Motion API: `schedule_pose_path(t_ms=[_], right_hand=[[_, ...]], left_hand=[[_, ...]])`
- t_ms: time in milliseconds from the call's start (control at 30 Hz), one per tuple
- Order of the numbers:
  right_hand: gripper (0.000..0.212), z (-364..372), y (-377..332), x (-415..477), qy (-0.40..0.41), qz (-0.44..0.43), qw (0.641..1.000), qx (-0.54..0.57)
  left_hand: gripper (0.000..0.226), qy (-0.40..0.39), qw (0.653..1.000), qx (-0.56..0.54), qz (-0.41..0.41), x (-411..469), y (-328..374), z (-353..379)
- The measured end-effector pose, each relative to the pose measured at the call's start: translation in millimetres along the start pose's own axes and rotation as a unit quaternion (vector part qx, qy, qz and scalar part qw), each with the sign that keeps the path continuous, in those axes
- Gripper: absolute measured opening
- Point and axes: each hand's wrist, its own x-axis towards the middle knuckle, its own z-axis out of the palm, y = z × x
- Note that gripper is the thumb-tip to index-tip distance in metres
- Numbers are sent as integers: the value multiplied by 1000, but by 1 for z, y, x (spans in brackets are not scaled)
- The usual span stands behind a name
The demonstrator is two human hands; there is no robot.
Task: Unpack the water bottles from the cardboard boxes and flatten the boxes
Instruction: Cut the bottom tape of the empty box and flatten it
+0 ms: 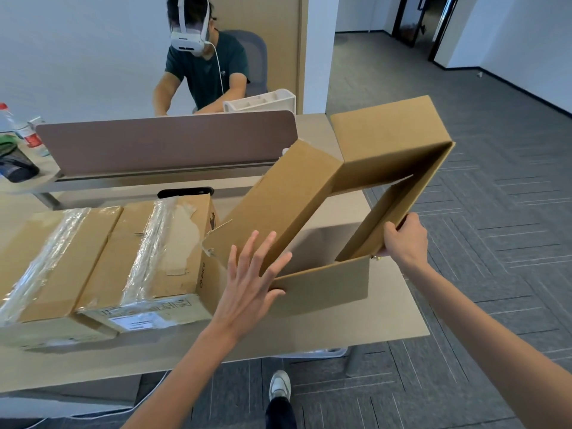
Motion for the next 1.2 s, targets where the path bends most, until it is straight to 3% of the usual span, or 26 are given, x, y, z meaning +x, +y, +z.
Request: schedule_pose_path(t_ms=[233, 367, 500, 667, 800, 1200], right_hand=[[18, -2, -10, -5, -16, 20, 999, 43], [21, -2, -14, -3, -48, 58, 991, 115], [30, 0, -16, -3, -90, 106, 974, 181], [21, -2, -17, -6, -122, 159, 956, 216], [26, -7, -11, 2, -152, 201, 929, 272], [25, 8, 29, 6, -166, 267, 892, 326]], left_hand=[[125, -77, 994, -16, -73, 3, -6, 7], [131, -95, 990, 15, -107, 0, -6, 14], [128, -100, 986, 49, -127, 1, -9, 27], [129, -132, 982, 63, -120, 7, -15, 39], [122, -151, 982, 62, -97, 12, -17, 46], [84, -159, 983, -58, -70, 3, -28, 84]])
